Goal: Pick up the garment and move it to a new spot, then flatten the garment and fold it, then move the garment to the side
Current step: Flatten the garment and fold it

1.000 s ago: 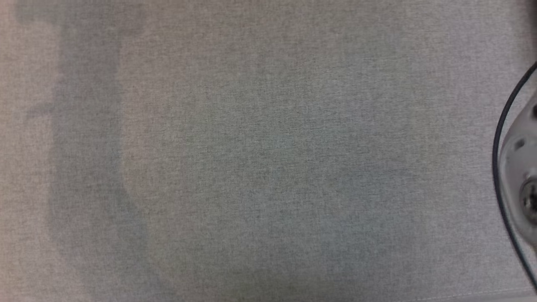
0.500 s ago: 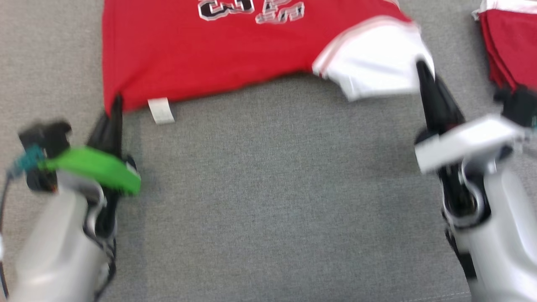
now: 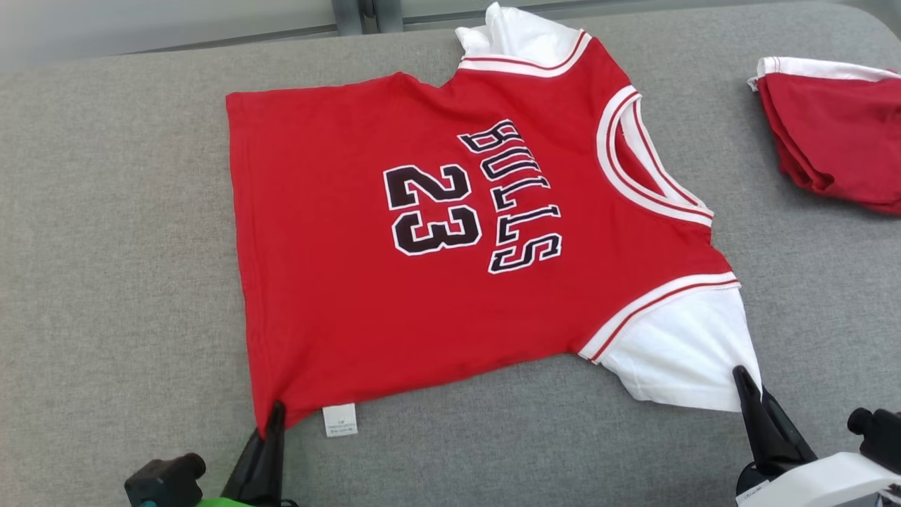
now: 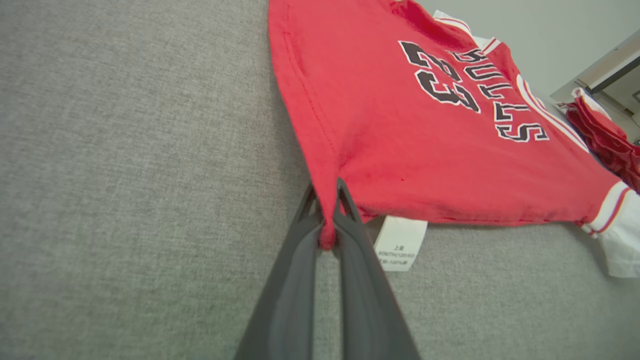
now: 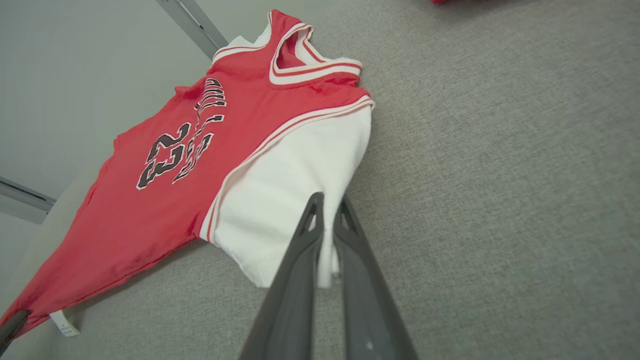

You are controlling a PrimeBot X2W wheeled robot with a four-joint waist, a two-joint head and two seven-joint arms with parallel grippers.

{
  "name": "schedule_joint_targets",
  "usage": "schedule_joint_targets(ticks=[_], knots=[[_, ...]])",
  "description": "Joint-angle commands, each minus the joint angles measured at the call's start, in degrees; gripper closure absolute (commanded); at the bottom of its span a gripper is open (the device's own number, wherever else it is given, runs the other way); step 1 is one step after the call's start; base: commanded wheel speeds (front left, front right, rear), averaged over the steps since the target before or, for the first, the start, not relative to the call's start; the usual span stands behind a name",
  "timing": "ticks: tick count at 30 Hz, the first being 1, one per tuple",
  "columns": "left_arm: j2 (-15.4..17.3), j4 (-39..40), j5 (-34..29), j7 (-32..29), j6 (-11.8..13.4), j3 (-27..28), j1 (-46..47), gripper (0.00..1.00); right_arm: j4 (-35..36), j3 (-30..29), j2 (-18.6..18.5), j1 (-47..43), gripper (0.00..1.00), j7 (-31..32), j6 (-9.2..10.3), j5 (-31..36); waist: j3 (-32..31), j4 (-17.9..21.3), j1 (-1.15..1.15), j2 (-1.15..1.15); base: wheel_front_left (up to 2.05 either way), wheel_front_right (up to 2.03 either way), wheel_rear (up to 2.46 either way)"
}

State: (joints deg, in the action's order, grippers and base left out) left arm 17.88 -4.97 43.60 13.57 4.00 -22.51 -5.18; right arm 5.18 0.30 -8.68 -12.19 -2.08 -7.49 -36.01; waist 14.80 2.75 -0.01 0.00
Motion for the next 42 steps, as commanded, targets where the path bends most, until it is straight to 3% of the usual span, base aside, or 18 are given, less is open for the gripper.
schedule_joint_targets(ticks=[1, 4, 6, 11, 13, 20, 27, 28, 29, 30, 31, 32, 33, 34, 42], knots=[[1.1, 2.7, 0.8, -1.8, 0.7, -0.2, -1.0, 1.00, 1.3, -0.1, -0.7, 0.5, 1.00, 1.0, 0.00, 0.6, 0.7, -0.2, 0.01, 0.00, 0.00, 0.00, 0.00], [1.4, 8.0, 3.7, -6.5, 0.7, -0.2, -0.7, 1.00, 2.7, -0.4, -2.0, 2.8, 1.00, 4.2, 0.00, 1.9, 1.2, -0.8, 0.01, 0.00, 0.00, 0.00, 0.00], [3.7, 10.0, 3.7, -10.3, 1.2, -0.2, 1.7, 1.00, 3.4, -0.4, -3.3, 5.1, 1.00, 7.4, 0.00, 3.0, 1.3, -1.3, 0.01, 0.00, 0.00, 0.00, 0.00], [6.0, 13.8, 6.2, -18.2, 1.5, 0.8, 8.6, 1.00, 5.1, -0.4, -5.7, 13.0, 1.00, 15.8, 0.00, 4.5, 1.9, -2.4, 0.01, 0.00, 0.00, 0.00, 0.00], [5.6, 14.3, 8.5, -20.6, 1.6, 1.6, 11.5, 1.00, 4.7, -0.6, -5.9, 16.3, 1.00, 18.9, -0.01, 5.0, 2.4, -2.8, 0.01, 0.00, 0.00, 0.00, 0.00], [6.0, 6.4, 7.5, -28.3, 2.2, -0.1, 23.8, 1.00, -0.5, 0.2, -7.2, 28.2, 1.00, 26.7, -0.01, 9.1, 5.6, -4.3, 0.01, 0.00, 0.00, 0.00, 0.00], [6.0, -1.3, 7.0, -32.3, 1.9, -1.4, 31.1, 1.00, -7.0, 1.4, -6.8, 37.1, 1.00, 27.6, -0.01, 11.4, 8.5, -4.4, 0.01, 0.00, 0.00, 0.00, 0.00], [5.9, -2.2, 7.4, -32.8, 1.8, -1.5, 31.8, 1.00, -8.0, 1.5, -6.8, 38.2, 0.88, 27.1, -0.01, 12.0, 8.9, -4.4, 0.01, 0.00, 0.00, 0.00, 0.00], [5.8, -2.9, 7.7, -33.0, 1.8, -1.4, 32.4, 0.85, -8.8, 1.6, -6.6, 39.0, 0.79, 26.7, -0.01, 12.3, 9.2, -4.5, 0.01, 0.00, 0.00, 0.00, 0.00], [5.8, -3.7, 7.5, -32.8, 1.8, -1.3, 32.9, 0.58, -9.9, 1.8, -6.4, 39.8, 0.68, 26.2, -0.01, 12.6, 9.4, -4.5, 0.01, 0.00, 0.00, 0.00, 0.00], [5.9, -4.4, 7.4, -32.9, 1.7, -1.3, 33.2, 0.52, -10.5, 1.7, -6.3, 40.4, 0.62, 25.4, -0.01, 13.0, 9.6, -4.5, 0.01, 0.00, 0.00, 0.00, 0.00], [5.9, -5.1, 7.4, -33.1, 1.6, -1.4, 33.4, 0.58, -11.5, 1.3, -6.3, 41.2, 0.52, 24.4, 0.00, 13.6, 9.8, -4.6, 0.01, 0.00, 0.00, 0.00, 0.00], [5.8, -5.6, 7.5, -33.0, 1.4, -1.4, 33.7, 0.57, -12.1, 1.5, -6.3, 41.8, 0.09, 23.6, 0.00, 13.8, 9.9, -4.6, 0.01, 0.00, 0.00, 0.00, 0.00], [5.7, -6.0, 7.3, -32.3, 1.3, -1.2, 34.1, 0.02, -13.0, 1.3, -6.1, 42.3, 0.00, 22.6, 0.00, 14.2, 10.0, -4.6, 0.01, 0.00, 0.00, 0.00, 0.00], [6.1, -3.2, 7.3, -27.4, 1.7, 0.6, 29.7, 0.00, -13.2, 1.5, -6.2, 41.2, 0.00, 17.3, 0.00, 14.0, 8.5, -4.0, 0.01, 0.00, 0.00, 0.00, 0.00]])
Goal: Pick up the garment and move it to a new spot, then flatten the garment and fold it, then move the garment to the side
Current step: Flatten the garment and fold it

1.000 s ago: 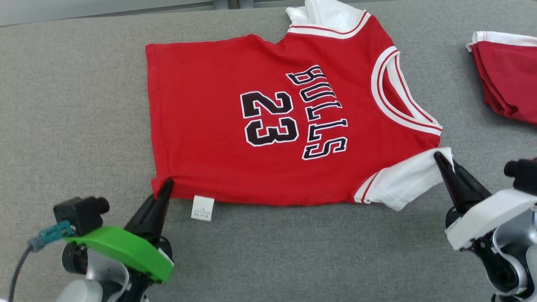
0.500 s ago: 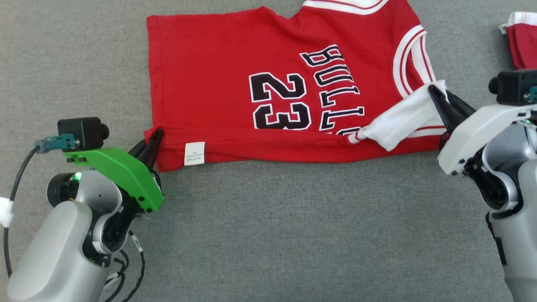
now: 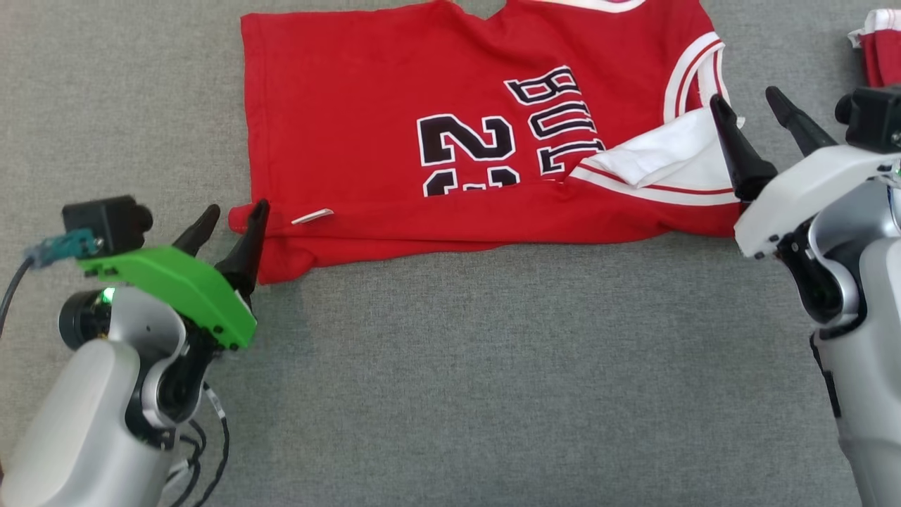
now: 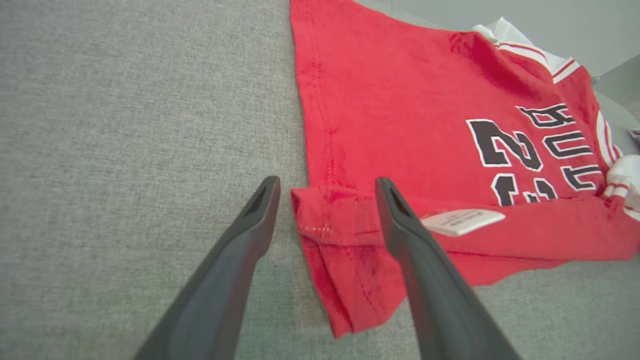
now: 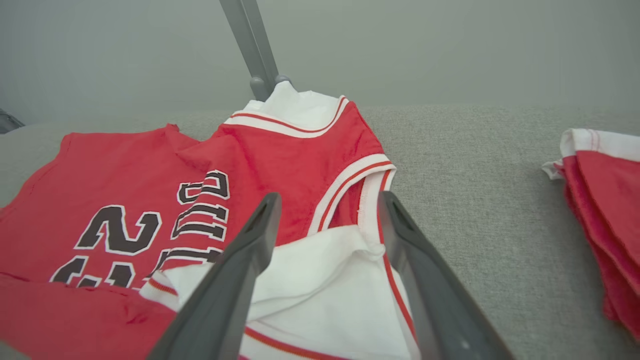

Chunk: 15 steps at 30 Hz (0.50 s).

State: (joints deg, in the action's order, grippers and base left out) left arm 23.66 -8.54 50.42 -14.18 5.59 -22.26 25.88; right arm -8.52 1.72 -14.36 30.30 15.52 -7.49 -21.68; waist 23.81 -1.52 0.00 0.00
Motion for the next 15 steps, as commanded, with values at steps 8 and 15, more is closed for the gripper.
schedule_joint_targets(ticks=[8, 15], knots=[[2.0, 12.6, 3.8, 0.6, 2.1, 1.6, -14.0, 0.00, 10.6, 2.1, -8.8, -13.3, 0.00, 8.0, 0.00, 1.8, 0.1, 0.8, 0.00, 0.00, 0.00, 0.00, 0.00], [1.6, 12.0, 3.5, 0.7, 2.8, 1.6, -12.8, 0.00, 11.8, -0.3, -9.3, -15.7, 0.00, 13.0, 0.00, 3.7, 2.9, 0.2, 0.00, 0.00, 0.00, 0.00, 0.00]])
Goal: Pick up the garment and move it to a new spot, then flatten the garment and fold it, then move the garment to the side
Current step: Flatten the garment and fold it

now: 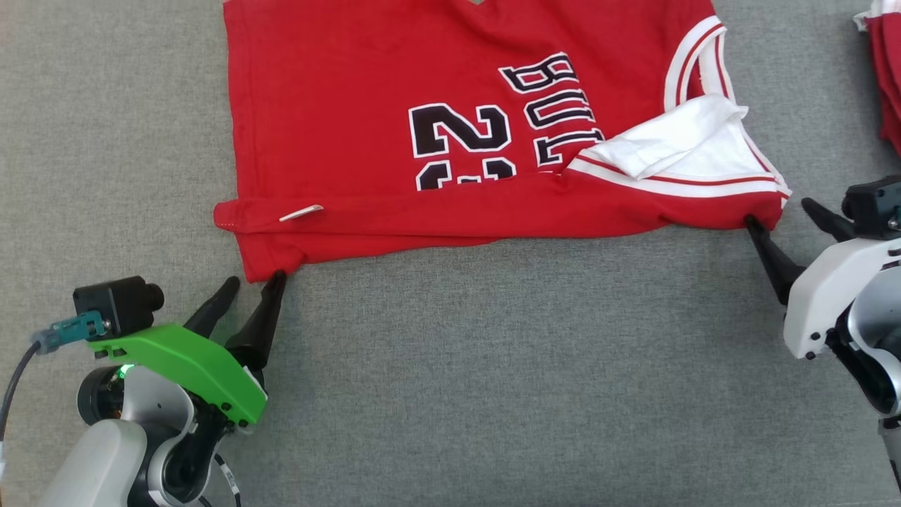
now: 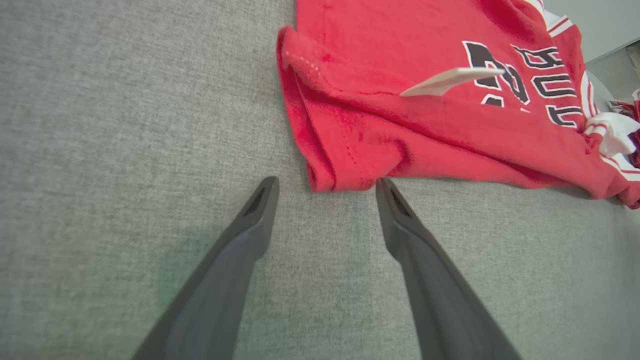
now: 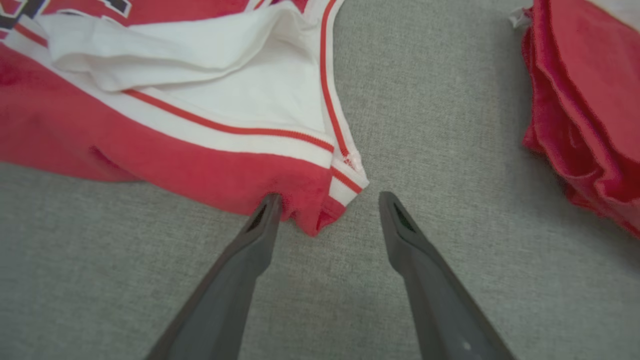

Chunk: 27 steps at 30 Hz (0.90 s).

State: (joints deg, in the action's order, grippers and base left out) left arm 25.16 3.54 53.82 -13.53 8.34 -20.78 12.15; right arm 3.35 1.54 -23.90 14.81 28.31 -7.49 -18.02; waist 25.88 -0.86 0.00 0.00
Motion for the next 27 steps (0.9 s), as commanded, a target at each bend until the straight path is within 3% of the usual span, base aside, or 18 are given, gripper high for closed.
schedule_joint_targets(ticks=[1, 16, 17, 19, 21, 27], knots=[[-0.2, -1.0, -0.1, -0.2, -0.2, -0.3, 1.5, 0.00, -0.4, 0.1, 0.5, 0.0, 0.00, 1.2, 0.00, 0.5, 1.1, -0.5, 0.00, 0.00, 0.00, 0.00, 0.00], [-0.9, -2.8, 0.4, -0.8, -1.6, -1.4, 3.8, 0.00, -2.1, 0.2, 2.4, 0.2, 0.00, 2.9, 0.00, -1.6, 1.2, -0.6, 0.00, 0.00, 0.00, 0.00, 0.00], [-1.2, -3.2, 0.8, -1.2, -1.8, -1.6, 4.1, 0.17, -2.4, 0.9, 2.4, 0.4, 0.00, 3.3, -0.01, -1.9, 1.4, -0.7, 0.00, 0.00, 0.00, 0.00, 0.00], [-1.3, -4.0, 1.3, -1.8, -2.6, -2.0, 4.8, 1.00, -3.0, 2.4, 2.8, 1.0, 0.00, 3.7, -0.02, -4.3, 1.7, -0.7, 0.00, 0.00, 0.00, 0.00, 0.00], [-1.1, -4.9, 1.4, -1.9, -3.4, -2.2, 5.4, 1.00, -3.8, 3.7, 2.1, 2.0, 1.00, 4.3, -0.02, -6.7, 1.9, -0.6, 0.00, 0.00, 0.00, 0.00, 0.00], [1.3, -5.0, 2.5, -3.7, -5.9, -1.8, 6.1, 1.00, -4.2, 1.5, -1.4, 4.7, 1.00, 7.0, 0.01, -16.6, 0.4, -1.1, 0.00, 0.00, 0.00, 0.00, 0.00]])
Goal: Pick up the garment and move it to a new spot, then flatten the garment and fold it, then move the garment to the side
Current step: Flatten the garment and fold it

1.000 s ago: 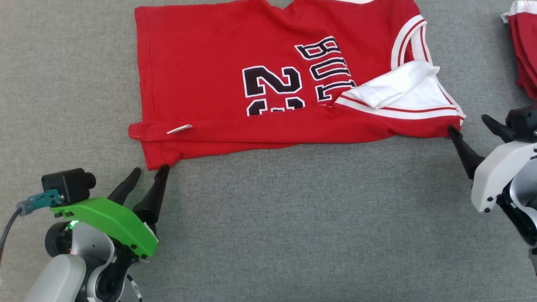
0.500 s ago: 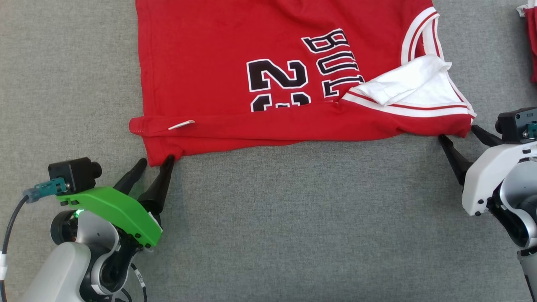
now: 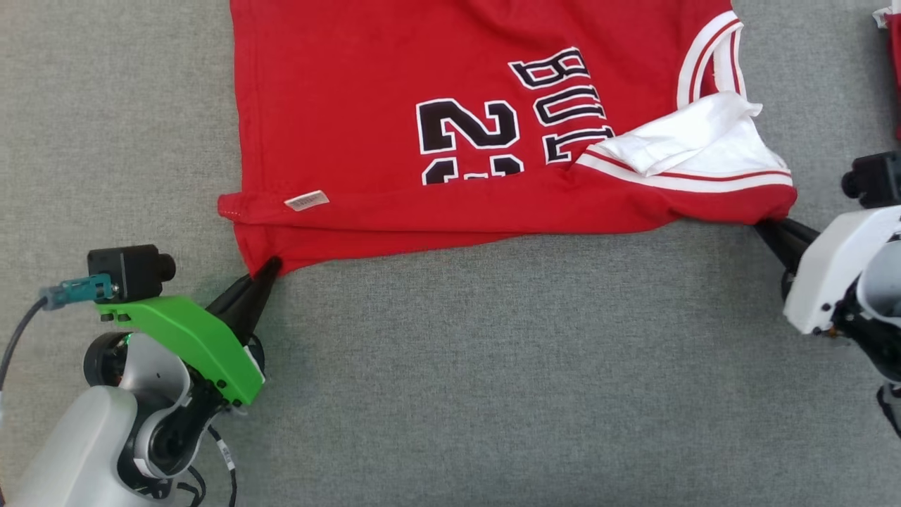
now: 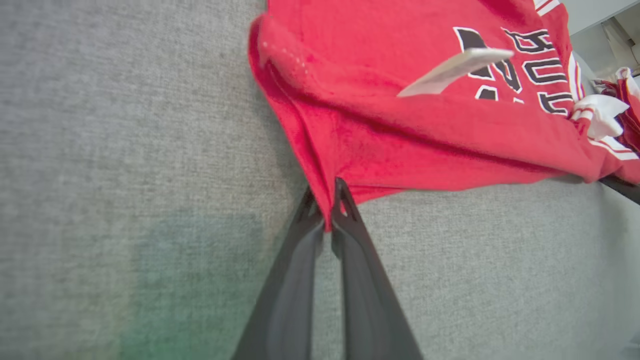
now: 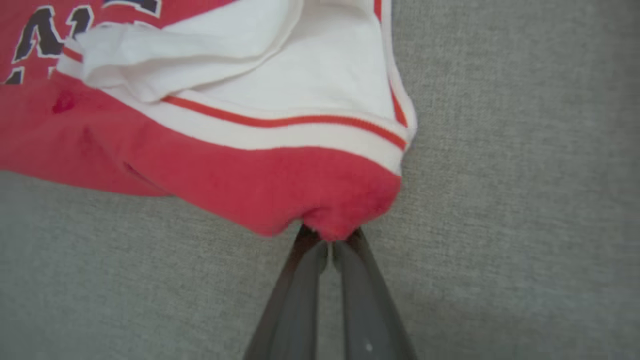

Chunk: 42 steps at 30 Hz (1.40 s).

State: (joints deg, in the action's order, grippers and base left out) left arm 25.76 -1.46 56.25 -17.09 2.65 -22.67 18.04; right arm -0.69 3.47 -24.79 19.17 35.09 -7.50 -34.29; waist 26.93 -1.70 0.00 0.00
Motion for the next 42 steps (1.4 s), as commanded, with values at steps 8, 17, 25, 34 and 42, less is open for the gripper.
schedule_joint_targets(ticks=[8, 17, 25, 34, 42], knots=[[4.7, 7.8, 6.2, -6.1, -4.1, -0.1, -4.1, 1.00, 5.8, -9.5, -5.8, -5.4, 1.00, 11.0, 0.01, -10.3, -4.9, -1.3, 0.00, 0.00, 0.00, 0.00, 0.00], [7.5, 14.6, 11.5, -7.3, -4.8, 0.5, -15.1, 1.00, 16.6, -21.4, -1.7, -22.2, 1.00, 22.1, 0.01, -16.2, -6.9, -1.3, 0.00, 0.00, 0.00, 0.00, 0.00], [6.0, 10.9, 8.0, -3.2, -3.5, -1.0, -20.3, 0.00, 17.1, -18.8, 2.8, -27.1, 0.00, 20.5, 0.01, -9.9, -6.7, -0.2, 0.00, 0.00, 0.00, 0.00, 0.00], [10.4, 12.4, -1.4, 2.5, 2.9, 3.6, -18.0, 0.00, 25.7, -22.9, -5.9, -20.5, 0.00, 18.0, 0.01, -5.2, -4.0, -1.9, 0.00, 0.00, 0.00, 0.00, 0.00], [5.4, 5.1, -6.9, 1.9, 2.0, 1.3, 5.3, 0.00, 18.8, -10.1, -10.4, 10.4, 0.00, 17.6, 0.01, 2.3, 6.8, -7.7, 0.00, 0.00, 0.00, 0.00, 0.00]])
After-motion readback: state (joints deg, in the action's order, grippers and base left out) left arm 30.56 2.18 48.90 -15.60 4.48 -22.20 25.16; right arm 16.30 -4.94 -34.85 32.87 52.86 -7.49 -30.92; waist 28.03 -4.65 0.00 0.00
